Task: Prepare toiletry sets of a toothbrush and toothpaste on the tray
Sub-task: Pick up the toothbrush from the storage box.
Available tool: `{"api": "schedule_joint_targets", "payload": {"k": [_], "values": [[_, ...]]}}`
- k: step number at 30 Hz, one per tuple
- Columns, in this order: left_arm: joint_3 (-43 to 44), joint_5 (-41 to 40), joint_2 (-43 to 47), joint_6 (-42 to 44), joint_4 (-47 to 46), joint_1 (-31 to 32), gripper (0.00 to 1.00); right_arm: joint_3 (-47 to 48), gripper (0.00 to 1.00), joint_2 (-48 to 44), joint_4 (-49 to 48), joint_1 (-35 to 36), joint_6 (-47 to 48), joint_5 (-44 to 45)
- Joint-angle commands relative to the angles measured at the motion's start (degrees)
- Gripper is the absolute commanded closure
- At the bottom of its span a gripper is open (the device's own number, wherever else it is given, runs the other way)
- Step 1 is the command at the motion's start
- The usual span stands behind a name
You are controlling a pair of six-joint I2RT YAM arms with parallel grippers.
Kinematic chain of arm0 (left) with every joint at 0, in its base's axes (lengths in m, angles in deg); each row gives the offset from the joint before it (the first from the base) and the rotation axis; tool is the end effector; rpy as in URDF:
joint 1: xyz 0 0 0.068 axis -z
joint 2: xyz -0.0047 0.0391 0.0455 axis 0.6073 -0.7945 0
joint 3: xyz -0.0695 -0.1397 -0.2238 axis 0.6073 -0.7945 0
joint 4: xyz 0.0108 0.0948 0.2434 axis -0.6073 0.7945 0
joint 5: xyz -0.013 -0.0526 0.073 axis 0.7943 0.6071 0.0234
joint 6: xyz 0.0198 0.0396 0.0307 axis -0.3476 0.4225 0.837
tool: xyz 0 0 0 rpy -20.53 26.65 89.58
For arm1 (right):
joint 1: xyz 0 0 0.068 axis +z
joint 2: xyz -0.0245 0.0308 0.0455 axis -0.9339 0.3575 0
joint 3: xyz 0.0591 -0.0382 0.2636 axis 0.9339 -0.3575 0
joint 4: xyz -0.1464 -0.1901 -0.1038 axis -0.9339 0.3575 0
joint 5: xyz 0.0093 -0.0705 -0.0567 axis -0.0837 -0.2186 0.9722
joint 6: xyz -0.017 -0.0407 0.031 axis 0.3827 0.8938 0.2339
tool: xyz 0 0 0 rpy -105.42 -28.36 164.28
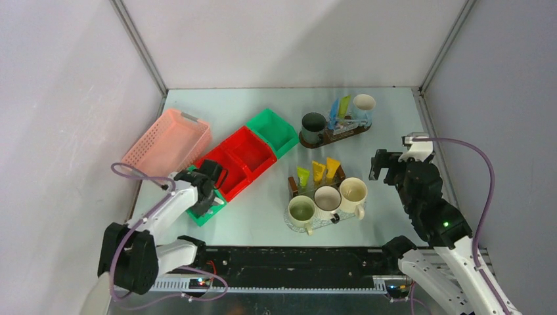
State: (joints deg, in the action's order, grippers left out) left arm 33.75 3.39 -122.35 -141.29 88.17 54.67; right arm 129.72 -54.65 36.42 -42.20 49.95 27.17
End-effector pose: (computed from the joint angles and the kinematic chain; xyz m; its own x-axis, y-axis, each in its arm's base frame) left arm 0.1573 -0.0304 0.1869 -0.3217 -0.8038 -0.5004 -0.9225 0.3852 -0.0257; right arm 0.1128 0.0401 0.3414 -0.2880 0.0537 -0.9561 0.0047 0.9985 0.0547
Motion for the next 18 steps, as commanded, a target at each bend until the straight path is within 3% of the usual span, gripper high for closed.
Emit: {"api": "schedule_joint_targets", "payload": {"k": [1, 6, 10, 18], "values": [[-0.8, 1.2, -2.6, -0.1, -3.2, -1.7, 0.70, -0.3, 0.01, -0.7, -2.6, 0.6, 1.1, 2.2], [0.3, 1.9, -1.8, -0.6, -1.5, -1.9, 0.88, -0.3, 0.01, -1.4, -2.6, 1.6, 1.6, 3.1], [1.2, 1.7, 2.2, -1.7, 0.7, -1.9, 0.96, -0.3, 0.01, -2.1, -2.7, 2.5, 1.8, 3.2], [6.2, 2.2, 10.3, -2.1, 5.9, -1.9, 1.00, -0.3, 0.00, -4.1, -2.6, 3.7, 0.4, 1.6]]}}
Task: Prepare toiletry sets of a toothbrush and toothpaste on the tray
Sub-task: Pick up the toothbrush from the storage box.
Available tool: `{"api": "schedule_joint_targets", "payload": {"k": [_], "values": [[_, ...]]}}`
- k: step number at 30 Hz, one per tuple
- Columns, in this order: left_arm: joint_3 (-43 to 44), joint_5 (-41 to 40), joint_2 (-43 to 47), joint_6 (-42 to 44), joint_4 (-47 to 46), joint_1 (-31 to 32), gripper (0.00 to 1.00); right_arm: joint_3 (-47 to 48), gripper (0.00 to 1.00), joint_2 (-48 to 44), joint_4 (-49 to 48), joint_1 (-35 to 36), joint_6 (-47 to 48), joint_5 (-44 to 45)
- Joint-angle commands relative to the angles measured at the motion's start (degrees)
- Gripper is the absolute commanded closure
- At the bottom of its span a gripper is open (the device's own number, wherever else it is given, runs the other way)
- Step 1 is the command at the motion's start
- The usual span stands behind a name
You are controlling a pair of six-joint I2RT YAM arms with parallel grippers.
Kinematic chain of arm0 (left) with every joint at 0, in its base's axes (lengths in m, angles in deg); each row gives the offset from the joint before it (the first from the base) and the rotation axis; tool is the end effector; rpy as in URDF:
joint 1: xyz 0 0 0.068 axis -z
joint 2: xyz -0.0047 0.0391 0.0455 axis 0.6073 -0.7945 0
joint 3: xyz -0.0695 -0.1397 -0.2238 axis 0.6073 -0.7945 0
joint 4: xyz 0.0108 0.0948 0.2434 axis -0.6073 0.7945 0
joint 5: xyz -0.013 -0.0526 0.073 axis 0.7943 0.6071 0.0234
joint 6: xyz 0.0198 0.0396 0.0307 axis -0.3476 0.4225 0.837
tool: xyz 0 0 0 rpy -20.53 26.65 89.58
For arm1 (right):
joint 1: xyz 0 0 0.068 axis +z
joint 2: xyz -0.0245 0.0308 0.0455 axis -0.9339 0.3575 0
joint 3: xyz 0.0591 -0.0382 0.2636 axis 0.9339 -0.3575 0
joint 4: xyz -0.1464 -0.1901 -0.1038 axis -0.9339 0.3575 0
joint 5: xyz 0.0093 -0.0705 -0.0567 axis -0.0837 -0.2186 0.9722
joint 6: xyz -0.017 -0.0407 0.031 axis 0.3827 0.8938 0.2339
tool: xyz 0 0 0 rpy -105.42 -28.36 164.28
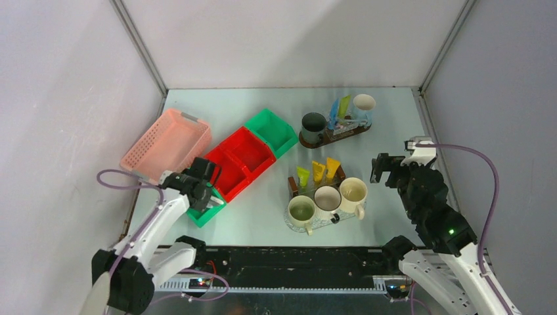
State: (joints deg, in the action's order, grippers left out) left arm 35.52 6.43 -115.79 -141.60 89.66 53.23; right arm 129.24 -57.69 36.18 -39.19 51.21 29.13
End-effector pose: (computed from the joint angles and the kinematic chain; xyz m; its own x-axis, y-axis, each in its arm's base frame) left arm 0.1501 -0.0260 0.2093 -0.2543 -0.8515 -0.4586 -0.9218 0.3569 -0.1515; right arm 0.1009 0.0392 0.3443 -0.2427 0.0403 -0.9693 -0.0234 0.9986 0.0474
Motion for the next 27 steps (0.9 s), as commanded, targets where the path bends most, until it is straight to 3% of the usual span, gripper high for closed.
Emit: {"api": "schedule_joint_targets", "payload": {"k": [1, 9, 16, 22, 27], "values": [[5.6, -0.7, 4.3, -1.8, 4.9, -0.4, 1.00, 0.2, 0.01, -1.4, -2.3, 0.8, -1.3, -1.4], [13.0, -0.9, 12.4, 0.5, 8.2, 0.6, 1.00, 2.7, 0.00, -1.9, 0.5, 1.3, -4.8, -9.6], [18.1, -3.4, 15.9, 7.4, 4.5, 7.3, 1.00, 5.4, 0.01, -0.4, 3.3, 3.6, -7.1, -16.7], [17.1, -3.1, 18.6, 16.4, -6.6, 13.7, 1.00, 7.0, 0.01, 1.0, 4.9, 5.9, -8.7, -21.3], [16.3, -0.8, 18.7, 29.1, -18.9, 19.2, 1.00, 10.6, 0.02, 5.1, 7.5, 5.8, -10.9, -25.8]]}}
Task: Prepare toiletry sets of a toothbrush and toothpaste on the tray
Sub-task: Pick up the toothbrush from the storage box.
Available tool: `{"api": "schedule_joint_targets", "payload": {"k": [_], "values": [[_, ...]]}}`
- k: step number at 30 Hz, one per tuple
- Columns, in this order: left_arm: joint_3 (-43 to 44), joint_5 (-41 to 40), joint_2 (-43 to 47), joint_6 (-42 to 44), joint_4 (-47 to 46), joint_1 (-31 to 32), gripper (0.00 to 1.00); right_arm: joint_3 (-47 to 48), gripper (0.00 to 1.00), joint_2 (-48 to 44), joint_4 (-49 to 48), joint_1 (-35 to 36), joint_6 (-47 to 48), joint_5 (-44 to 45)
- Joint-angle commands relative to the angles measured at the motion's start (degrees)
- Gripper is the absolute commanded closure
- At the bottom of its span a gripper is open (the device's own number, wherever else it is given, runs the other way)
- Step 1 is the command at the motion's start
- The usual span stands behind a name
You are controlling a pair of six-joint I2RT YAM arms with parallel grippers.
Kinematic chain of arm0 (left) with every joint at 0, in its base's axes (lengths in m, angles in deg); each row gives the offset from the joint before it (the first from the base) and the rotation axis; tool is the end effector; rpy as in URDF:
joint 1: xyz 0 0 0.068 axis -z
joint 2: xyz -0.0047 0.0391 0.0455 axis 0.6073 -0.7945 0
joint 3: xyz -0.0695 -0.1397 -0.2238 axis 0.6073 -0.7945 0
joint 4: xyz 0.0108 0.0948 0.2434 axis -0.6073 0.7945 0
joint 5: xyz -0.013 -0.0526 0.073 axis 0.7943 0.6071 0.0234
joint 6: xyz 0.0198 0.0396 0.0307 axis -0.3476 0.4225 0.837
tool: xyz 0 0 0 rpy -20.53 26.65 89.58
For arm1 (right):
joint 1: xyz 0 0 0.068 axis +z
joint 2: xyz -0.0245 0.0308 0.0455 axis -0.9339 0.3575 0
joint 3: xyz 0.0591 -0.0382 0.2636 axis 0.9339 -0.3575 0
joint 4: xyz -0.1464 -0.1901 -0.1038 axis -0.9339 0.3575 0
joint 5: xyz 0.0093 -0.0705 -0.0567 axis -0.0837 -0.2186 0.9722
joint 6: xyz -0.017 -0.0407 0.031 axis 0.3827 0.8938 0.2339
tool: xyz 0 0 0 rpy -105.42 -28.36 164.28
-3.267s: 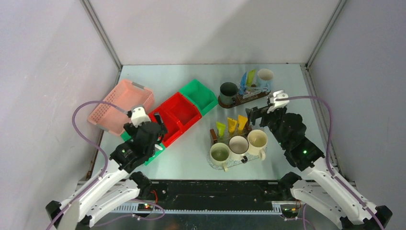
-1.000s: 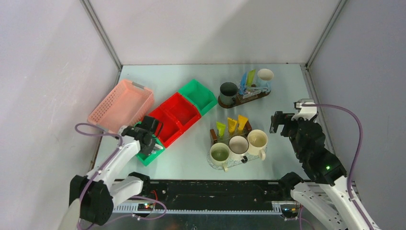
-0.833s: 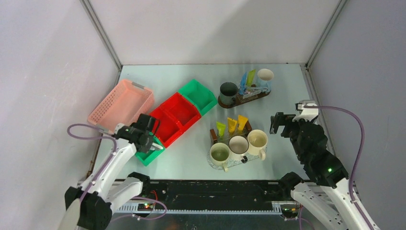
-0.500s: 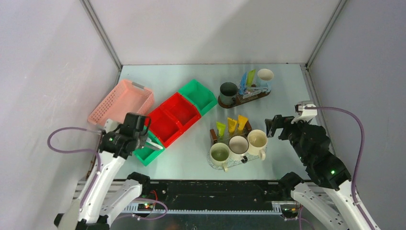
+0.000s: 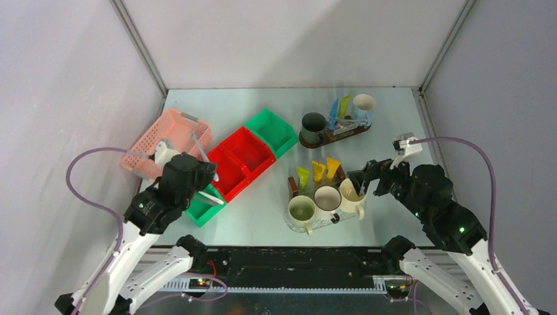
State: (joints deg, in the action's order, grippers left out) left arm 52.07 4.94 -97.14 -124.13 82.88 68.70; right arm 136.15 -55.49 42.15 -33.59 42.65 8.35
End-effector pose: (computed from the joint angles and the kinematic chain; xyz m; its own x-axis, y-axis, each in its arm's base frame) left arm 0.1104 -0.0475 0.3426 -0.3250 -0.7492 -0.5771 -0.4147 0.6613 -0.6251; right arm 0.0866 0.0568 0.3670 -0.3828 0.1172 -0.9164 -0.3913 0.8780 0.2757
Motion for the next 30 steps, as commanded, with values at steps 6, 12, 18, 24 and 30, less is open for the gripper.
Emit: {"api": "schedule_joint_targets", "payload": {"k": [6, 12, 18, 24, 30], "values": [[-4.1, 6.6, -1.0, 25.0, -29.6, 11.3, 1.00, 4.8, 0.08, 5.8, -0.4, 0.2, -7.5, -9.8], [-7.0, 9.4, -4.4, 34.0, -44.1, 19.6, 1.00, 4.8, 0.12, 7.8, -3.8, 0.2, -13.5, -12.8], [-5.8, 10.2, -10.3, 42.5, -52.0, 27.9, 1.00, 4.8, 0.15, 7.5, -8.3, 0.2, -17.7, -11.5], [-2.5, 9.9, -18.6, 49.2, -58.3, 34.9, 1.00, 4.8, 0.19, 7.0, -13.0, 0.2, -20.2, -9.1], [0.6, 10.9, -23.9, 53.9, -60.2, 39.1, 1.00, 4.1, 0.21, 5.7, -16.4, 0.1, -21.7, -6.3]]}}
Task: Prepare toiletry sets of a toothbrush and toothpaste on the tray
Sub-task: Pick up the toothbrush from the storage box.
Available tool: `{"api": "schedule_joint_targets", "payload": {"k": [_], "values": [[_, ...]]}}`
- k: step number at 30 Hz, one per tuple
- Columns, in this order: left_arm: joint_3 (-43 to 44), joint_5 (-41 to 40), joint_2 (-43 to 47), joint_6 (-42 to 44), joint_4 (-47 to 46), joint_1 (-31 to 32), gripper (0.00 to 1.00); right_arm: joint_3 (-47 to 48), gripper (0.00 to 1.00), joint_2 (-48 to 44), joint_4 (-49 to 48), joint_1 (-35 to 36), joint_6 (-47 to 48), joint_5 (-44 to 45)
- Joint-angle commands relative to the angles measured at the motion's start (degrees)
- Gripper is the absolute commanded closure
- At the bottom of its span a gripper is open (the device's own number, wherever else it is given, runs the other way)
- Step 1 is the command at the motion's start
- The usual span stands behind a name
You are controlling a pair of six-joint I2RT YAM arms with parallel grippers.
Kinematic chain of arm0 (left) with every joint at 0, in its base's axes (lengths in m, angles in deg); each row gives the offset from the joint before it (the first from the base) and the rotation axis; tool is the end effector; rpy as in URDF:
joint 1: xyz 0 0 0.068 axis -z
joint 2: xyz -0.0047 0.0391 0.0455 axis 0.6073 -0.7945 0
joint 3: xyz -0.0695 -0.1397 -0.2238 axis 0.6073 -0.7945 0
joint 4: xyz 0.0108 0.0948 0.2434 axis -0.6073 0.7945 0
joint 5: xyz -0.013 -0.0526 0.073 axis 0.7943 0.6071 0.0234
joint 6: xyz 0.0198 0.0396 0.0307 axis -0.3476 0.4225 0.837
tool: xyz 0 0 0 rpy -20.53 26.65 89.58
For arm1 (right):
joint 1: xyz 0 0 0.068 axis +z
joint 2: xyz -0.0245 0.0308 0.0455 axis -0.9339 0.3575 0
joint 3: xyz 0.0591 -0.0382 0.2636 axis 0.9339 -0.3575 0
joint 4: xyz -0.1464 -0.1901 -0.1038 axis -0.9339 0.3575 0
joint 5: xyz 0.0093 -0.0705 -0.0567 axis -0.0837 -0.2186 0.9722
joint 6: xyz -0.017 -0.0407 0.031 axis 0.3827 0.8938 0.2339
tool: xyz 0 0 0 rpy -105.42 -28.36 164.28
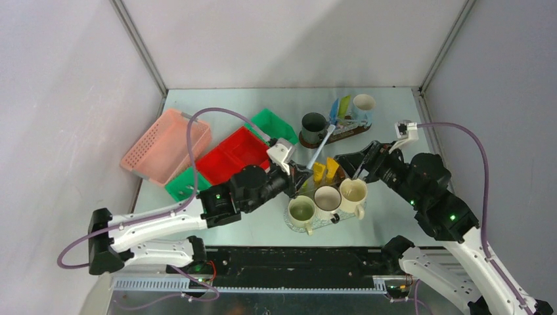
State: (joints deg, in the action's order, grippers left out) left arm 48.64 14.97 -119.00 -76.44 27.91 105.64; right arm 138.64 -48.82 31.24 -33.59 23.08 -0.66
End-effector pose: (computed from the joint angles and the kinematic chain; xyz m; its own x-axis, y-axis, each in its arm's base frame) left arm 0.1032 -0.2287 0.3511 -0.2915 -0.1016 -0.9511 0.7116 0.6415 -0.2866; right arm 0.1085 0.0793 0.3894 -0.4967 0.4045 -0.7679 -0.3970 0.6809 0.6154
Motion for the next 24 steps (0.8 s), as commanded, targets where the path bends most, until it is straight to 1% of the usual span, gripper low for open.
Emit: {"api": "schedule_joint_targets", "payload": {"k": [1, 9, 11, 15, 16, 17, 18, 19, 20, 21, 22, 23, 24], "values": [[4.7, 0.9, -2.4, 6.5, -5.4, 2.8, 1.00, 1.4, 0.22, -1.1, -6.3, 0.1, -2.4, 3.6], [7.2, 2.4, -6.6, 9.8, -6.9, 6.0, 1.00, -1.8, 0.28, -2.5, -10.7, 0.1, -5.4, 4.9], [7.6, 2.9, -7.2, 10.3, -7.0, 6.6, 1.00, -2.2, 0.31, -2.7, -11.5, 0.1, -5.6, 5.1], [8.0, 2.7, -7.8, 11.6, -7.3, 7.8, 1.00, -3.0, 0.40, -3.0, -11.9, 0.0, -6.4, 5.5], [8.0, 2.6, -7.8, 11.8, -7.4, 8.0, 1.00, -3.2, 0.45, -3.0, -11.9, 0.0, -6.6, 5.4], [8.1, 2.5, -8.0, 11.9, -7.7, 8.2, 1.00, -3.6, 0.48, -3.2, -12.0, 0.0, -7.0, 5.3], [8.0, 2.3, -8.0, 11.8, -8.0, 8.2, 1.00, -3.9, 0.54, -3.3, -12.2, 0.0, -7.3, 5.0], [7.9, 1.9, -8.0, 11.8, -8.2, 8.3, 1.00, -4.3, 0.58, -3.6, -12.2, 0.0, -7.7, 4.9], [7.8, 1.6, -8.1, 11.8, -8.4, 8.3, 1.00, -4.5, 0.67, -3.7, -12.3, 0.0, -8.0, 4.6], [7.7, 1.1, -8.2, 11.6, -8.5, 8.3, 1.00, -4.9, 0.71, -4.0, -12.4, 0.0, -8.2, 4.4], [7.6, 0.8, -8.2, 11.5, -8.5, 8.3, 1.00, -5.0, 0.80, -4.1, -12.4, 0.0, -8.2, 4.4], [7.6, 0.4, -8.3, 11.4, -8.6, 8.3, 1.00, -5.2, 0.85, -4.4, -12.4, 0.0, -8.1, 4.3], [7.4, 0.3, -8.4, 11.3, -8.7, 8.3, 0.95, -5.2, 0.93, -4.6, -12.1, 0.0, -7.9, 4.5]]}}
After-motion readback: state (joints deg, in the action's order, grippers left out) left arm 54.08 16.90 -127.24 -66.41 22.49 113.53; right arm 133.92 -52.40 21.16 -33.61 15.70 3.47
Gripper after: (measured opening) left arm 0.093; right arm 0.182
